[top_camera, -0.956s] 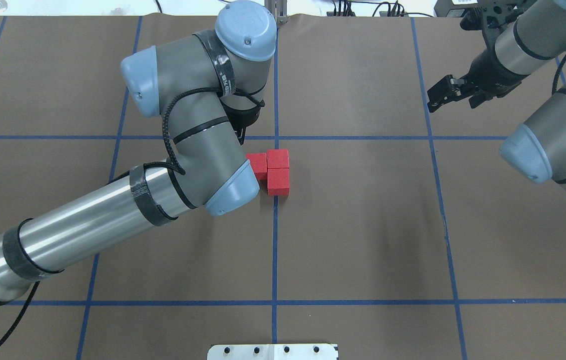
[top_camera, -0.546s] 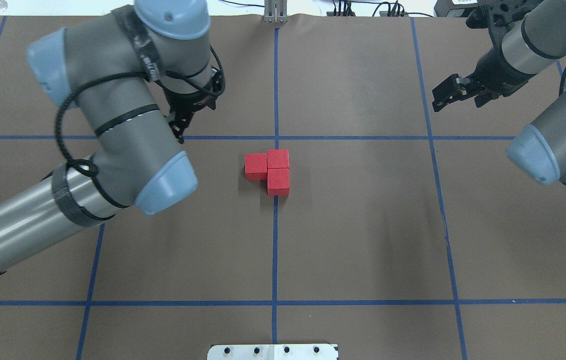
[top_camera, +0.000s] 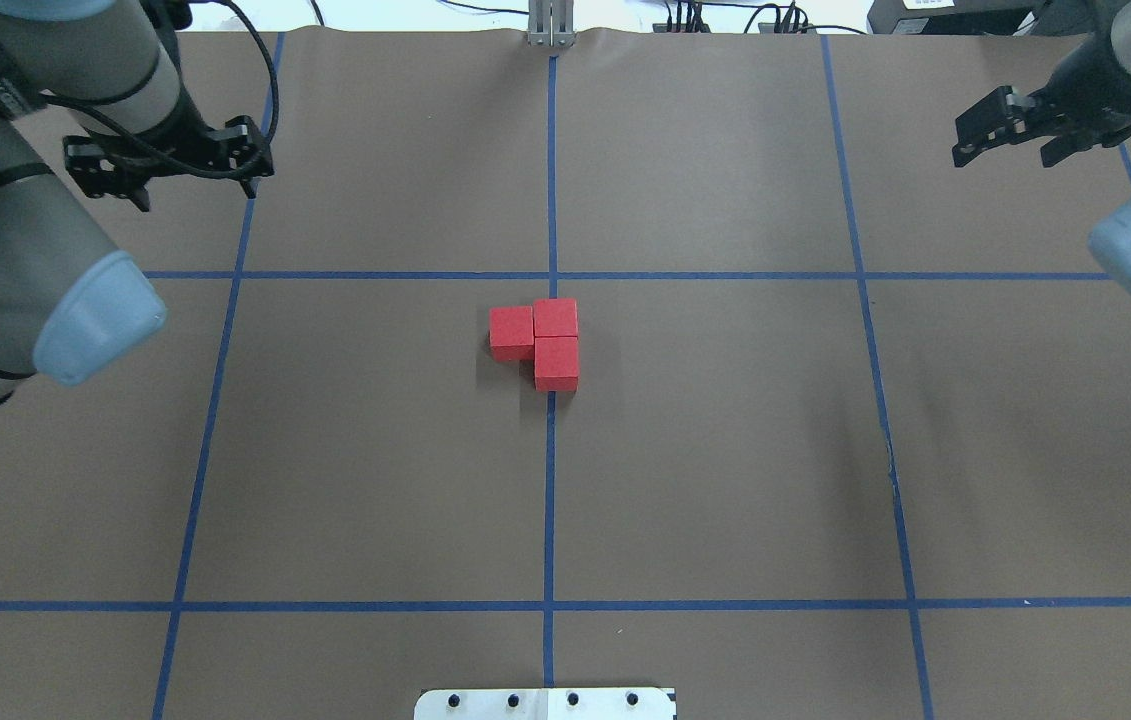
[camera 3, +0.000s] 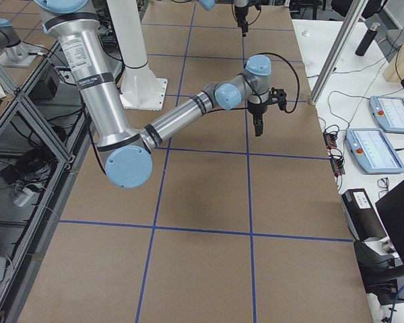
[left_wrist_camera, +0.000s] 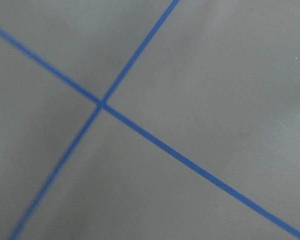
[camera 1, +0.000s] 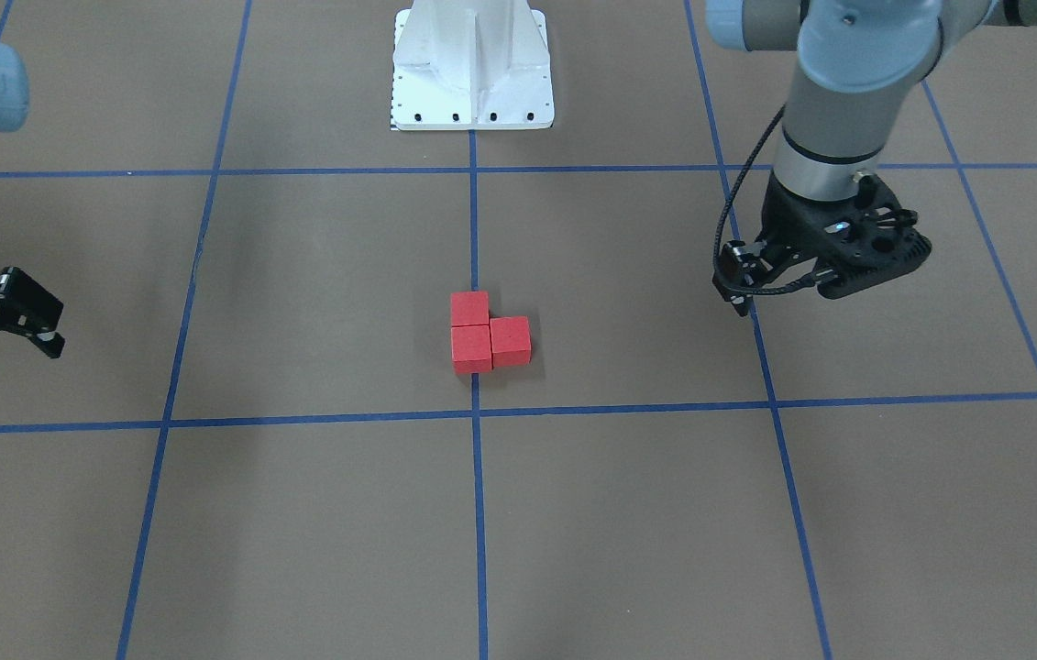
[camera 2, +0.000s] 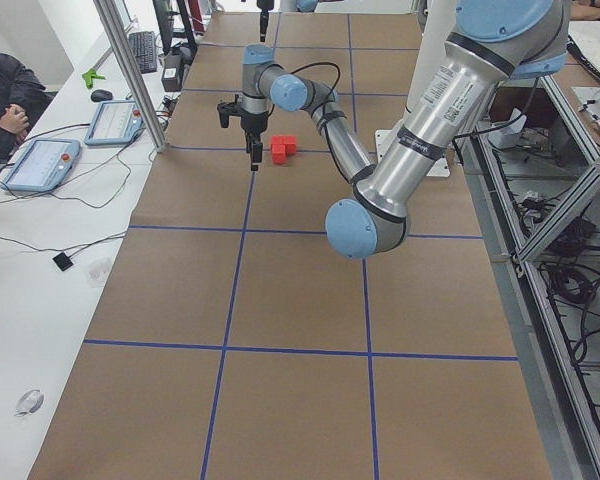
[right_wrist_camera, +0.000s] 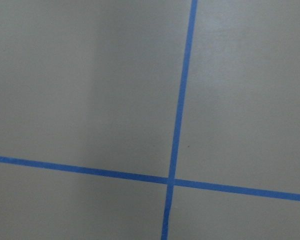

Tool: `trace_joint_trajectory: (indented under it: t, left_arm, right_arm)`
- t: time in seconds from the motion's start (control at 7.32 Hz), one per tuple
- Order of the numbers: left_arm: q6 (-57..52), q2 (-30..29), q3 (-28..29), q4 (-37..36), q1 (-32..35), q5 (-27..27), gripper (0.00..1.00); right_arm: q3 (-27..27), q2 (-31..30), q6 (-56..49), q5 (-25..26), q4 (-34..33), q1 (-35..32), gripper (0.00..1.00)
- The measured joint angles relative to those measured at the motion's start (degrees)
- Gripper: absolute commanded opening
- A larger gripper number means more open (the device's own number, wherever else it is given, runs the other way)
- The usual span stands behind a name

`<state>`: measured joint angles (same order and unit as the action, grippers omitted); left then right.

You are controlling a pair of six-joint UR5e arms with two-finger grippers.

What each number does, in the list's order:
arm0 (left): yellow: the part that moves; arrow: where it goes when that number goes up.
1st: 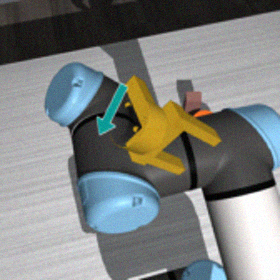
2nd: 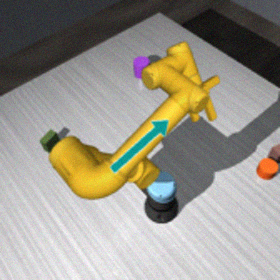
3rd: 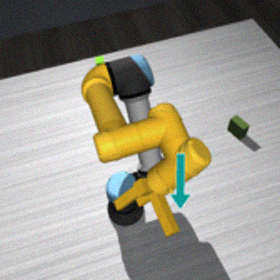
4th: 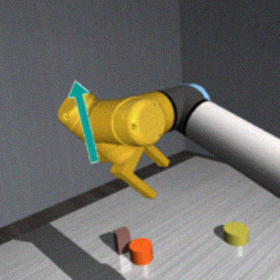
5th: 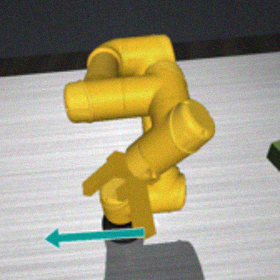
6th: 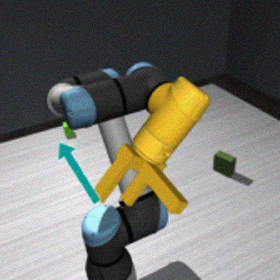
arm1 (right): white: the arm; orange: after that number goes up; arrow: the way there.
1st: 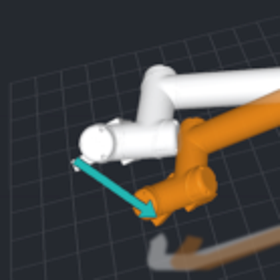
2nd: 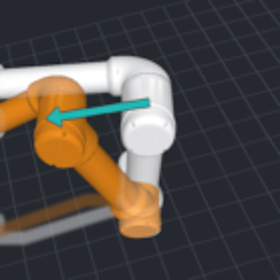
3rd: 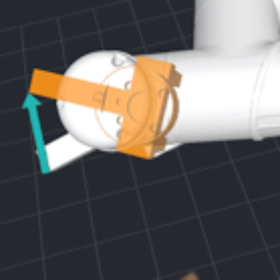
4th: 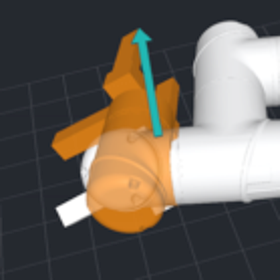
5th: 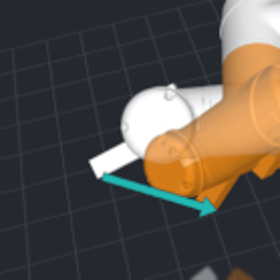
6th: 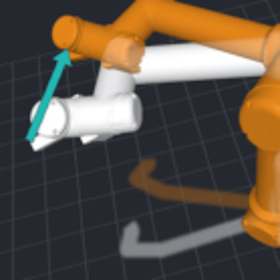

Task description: Form red blocks into L shape at center

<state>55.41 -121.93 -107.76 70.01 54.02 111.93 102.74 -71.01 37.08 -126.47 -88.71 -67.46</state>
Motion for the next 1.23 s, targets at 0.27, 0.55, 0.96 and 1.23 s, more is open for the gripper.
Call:
trace_joint_trajectory:
  t: [0.27, 0.55, 0.96, 1.23]
  left_arm:
    - [-24.7, 8.4, 1.7, 4.1, 10.5, 9.4, 1.00]
    - [-36.8, 17.4, 6.7, 14.0, 20.6, 16.3, 1.00]
    - [-39.2, 28.5, 9.9, 26.9, 26.9, 19.4, 1.00]
    - [-39.4, 33.5, 11.3, 31.5, 27.6, 19.7, 1.00]
  right_arm:
    - [-4.5, -1.1, -5.3, -2.1, 0.0, -6.2, 0.99]
    - [-6.9, -5.1, -11.8, -6.8, 0.0, -12.3, 0.99]
    - [-6.0, -12.9, -14.7, -10.0, 0.2, -16.4, 0.99]
    - [-5.7, -14.5, -14.8, -10.2, 0.9, -16.8, 0.99]
